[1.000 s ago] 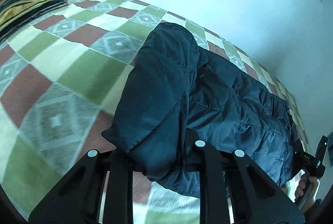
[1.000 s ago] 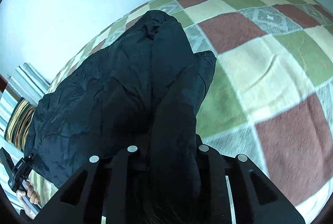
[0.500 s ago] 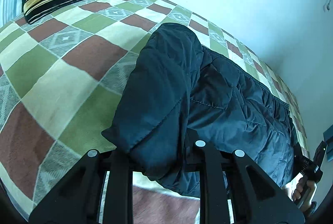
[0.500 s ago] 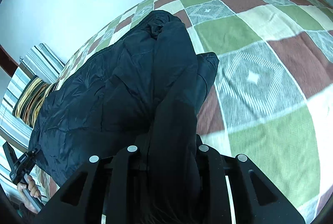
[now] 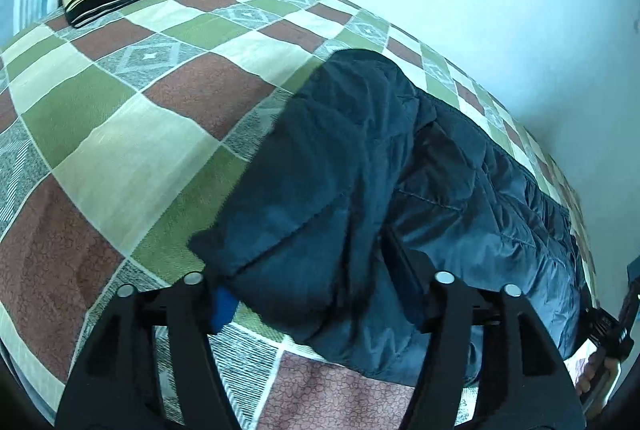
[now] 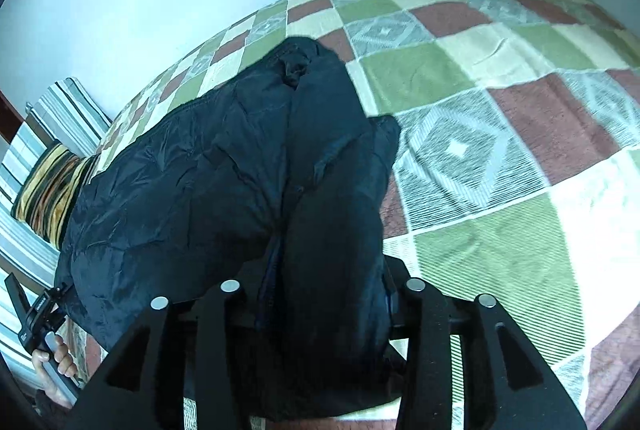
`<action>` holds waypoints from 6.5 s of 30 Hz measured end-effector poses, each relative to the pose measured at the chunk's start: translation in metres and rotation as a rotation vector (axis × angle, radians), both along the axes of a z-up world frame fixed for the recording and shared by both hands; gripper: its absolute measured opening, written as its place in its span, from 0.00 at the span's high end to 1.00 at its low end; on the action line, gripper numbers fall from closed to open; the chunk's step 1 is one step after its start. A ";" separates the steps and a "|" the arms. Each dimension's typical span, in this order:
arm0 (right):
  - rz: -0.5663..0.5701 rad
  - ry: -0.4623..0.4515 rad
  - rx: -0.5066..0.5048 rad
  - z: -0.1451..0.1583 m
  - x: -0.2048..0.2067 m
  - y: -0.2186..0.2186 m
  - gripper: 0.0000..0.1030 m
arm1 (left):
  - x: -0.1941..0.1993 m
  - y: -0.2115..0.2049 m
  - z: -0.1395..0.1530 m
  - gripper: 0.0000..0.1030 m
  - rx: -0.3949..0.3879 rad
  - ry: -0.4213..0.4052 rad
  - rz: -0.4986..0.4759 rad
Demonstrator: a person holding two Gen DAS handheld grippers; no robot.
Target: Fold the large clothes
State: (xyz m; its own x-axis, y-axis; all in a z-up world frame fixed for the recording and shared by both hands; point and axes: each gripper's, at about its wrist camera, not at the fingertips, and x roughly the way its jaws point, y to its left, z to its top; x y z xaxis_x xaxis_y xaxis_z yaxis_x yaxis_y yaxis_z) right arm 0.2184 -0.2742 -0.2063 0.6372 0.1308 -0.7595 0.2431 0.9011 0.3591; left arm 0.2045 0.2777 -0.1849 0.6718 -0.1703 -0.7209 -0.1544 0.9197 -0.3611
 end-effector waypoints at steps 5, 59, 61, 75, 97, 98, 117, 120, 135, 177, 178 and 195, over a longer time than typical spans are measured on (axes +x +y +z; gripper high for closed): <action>-0.062 -0.063 -0.112 0.035 -0.015 0.005 0.51 | 0.000 0.013 -0.001 0.27 -0.035 0.004 0.022; 0.283 0.048 -0.302 -0.007 0.082 0.223 0.68 | 0.119 0.031 -0.021 0.09 0.016 0.278 -0.402; 0.281 0.047 -0.306 -0.007 0.083 0.224 0.68 | 0.120 0.029 -0.023 0.08 0.020 0.288 -0.411; 0.262 0.031 -0.321 -0.008 0.080 0.227 0.68 | 0.141 0.018 -0.034 0.03 0.008 0.323 -0.465; 0.247 0.016 -0.340 -0.008 0.077 0.231 0.68 | 0.126 -0.011 -0.018 0.73 -0.157 0.251 -0.492; 0.247 0.016 -0.340 -0.008 0.077 0.231 0.68 | 0.124 -0.014 -0.014 0.76 -0.145 0.245 -0.486; 0.253 -0.006 -0.376 -0.004 0.074 0.235 0.68 | 0.080 -0.108 0.111 0.83 -0.055 0.042 -0.547; 0.249 -0.015 -0.352 0.000 0.070 0.230 0.67 | 0.070 -0.134 0.124 0.83 -0.002 0.018 -0.548; 0.089 -0.099 -0.371 0.042 0.001 0.127 0.62 | 0.039 -0.262 0.135 0.83 0.159 0.002 -0.586; -0.176 0.016 -0.449 0.024 -0.066 -0.003 0.45 | -0.022 -0.415 0.076 0.36 0.094 -0.090 -0.678; -0.174 0.013 -0.448 0.026 -0.066 -0.002 0.45 | -0.028 -0.410 0.086 0.34 0.090 -0.116 -0.676; -0.047 -0.139 -0.403 0.098 -0.041 0.068 0.44 | -0.028 -0.234 0.097 0.16 0.312 -0.228 -0.250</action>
